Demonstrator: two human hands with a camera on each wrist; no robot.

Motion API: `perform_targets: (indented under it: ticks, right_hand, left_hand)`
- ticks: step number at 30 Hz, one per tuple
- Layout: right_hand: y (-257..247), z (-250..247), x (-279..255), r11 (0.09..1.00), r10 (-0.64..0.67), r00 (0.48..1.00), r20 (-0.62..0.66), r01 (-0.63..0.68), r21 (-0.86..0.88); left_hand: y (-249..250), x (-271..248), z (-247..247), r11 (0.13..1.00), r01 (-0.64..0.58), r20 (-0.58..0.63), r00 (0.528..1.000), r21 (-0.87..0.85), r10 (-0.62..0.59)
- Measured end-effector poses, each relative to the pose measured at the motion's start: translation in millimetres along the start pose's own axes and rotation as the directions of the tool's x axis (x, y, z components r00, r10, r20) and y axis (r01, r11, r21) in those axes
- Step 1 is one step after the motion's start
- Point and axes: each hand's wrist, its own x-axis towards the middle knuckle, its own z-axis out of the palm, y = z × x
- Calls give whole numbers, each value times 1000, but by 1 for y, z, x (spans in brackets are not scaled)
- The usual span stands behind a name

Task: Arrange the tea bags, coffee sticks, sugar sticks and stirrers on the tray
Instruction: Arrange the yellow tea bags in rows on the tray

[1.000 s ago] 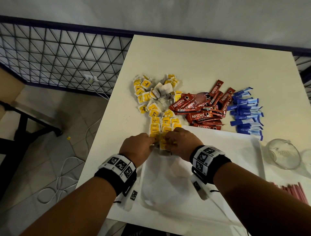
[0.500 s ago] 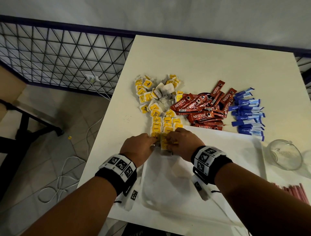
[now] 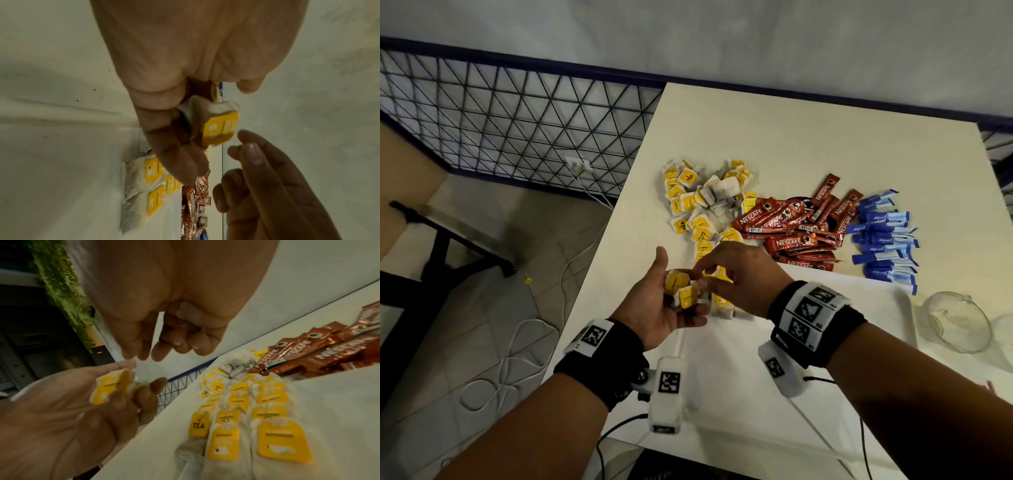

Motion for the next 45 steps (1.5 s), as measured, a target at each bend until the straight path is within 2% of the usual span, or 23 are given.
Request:
perform_targets:
  ticks: [3, 6, 9, 11, 12, 14, 17, 19, 22, 25, 27, 28, 31, 37, 40, 45]
  right_hand:
    - [-4, 4, 1, 1000, -12, 996, 85, 13, -19]
    - [-7, 7, 1, 1000, -3, 995, 95, 2, 4]
    - [-12, 3, 1, 998, 30, 995, 93, -34, 44]
    - [-15, -3, 3, 992, 117, 983, 138, -123, 34]
    - [-15, -5, 3, 989, 143, 977, 160, -148, 19]
    - [-15, -7, 5, 986, 166, 970, 177, -166, -13]
    - [-15, -6, 9, 979, 204, 966, 158, -199, -49]
    - [-13, -3, 11, 971, 239, 960, 144, -233, -54]
    - [-7, 6, 11, 954, 299, 942, 153, -294, -59]
    - [8, 11, 2, 924, 382, 918, 107, -376, -72]
    - [20, 12, -11, 902, 425, 902, 74, -415, -116]
    - [26, 13, -18, 889, 446, 892, 73, -431, -154]
    - [39, 15, -38, 860, 490, 867, 92, -464, -212]
    - [46, 20, -52, 859, 494, 861, 117, -463, -220]
    - [46, 23, -51, 864, 483, 866, 127, -449, -227]
    - [46, 23, -48, 870, 473, 872, 128, -439, -226]
  left_hand:
    - [1, -3, 3, 1000, 23, 47, 999, 17, -23]
    - [-1, -5, 4, 999, 22, 51, 998, 48, -24]
    - [-6, -2, 3, 995, -39, -56, 997, 90, 44]
    - [-5, 0, -3, 981, -156, -143, 975, 113, 172]
    - [-3, 1, -8, 954, -231, -153, 953, 188, 261]
    - [2, -1, -16, 837, -359, -60, 906, 413, 419]
    - [6, -7, -21, 626, -414, 126, 883, 661, 452]
    - [4, -4, -23, 531, -387, 142, 885, 754, 444]
    - [-5, 11, -31, 451, -303, 82, 891, 839, 447]
    - [-16, 22, -32, 376, -190, 29, 919, 907, 394]
    - [-20, 26, -29, 284, -127, 9, 924, 951, 383]
    - [-21, 27, -26, 247, -106, 2, 920, 963, 391]
    - [-23, 28, -20, 210, -88, -8, 908, 974, 418]
    - [-29, 29, -13, 58, -26, -5, 878, 998, 478]
    - [-34, 32, -12, 68, 34, -63, 872, 997, 485]
    - [-39, 35, -13, 197, 96, -185, 842, 976, 507]
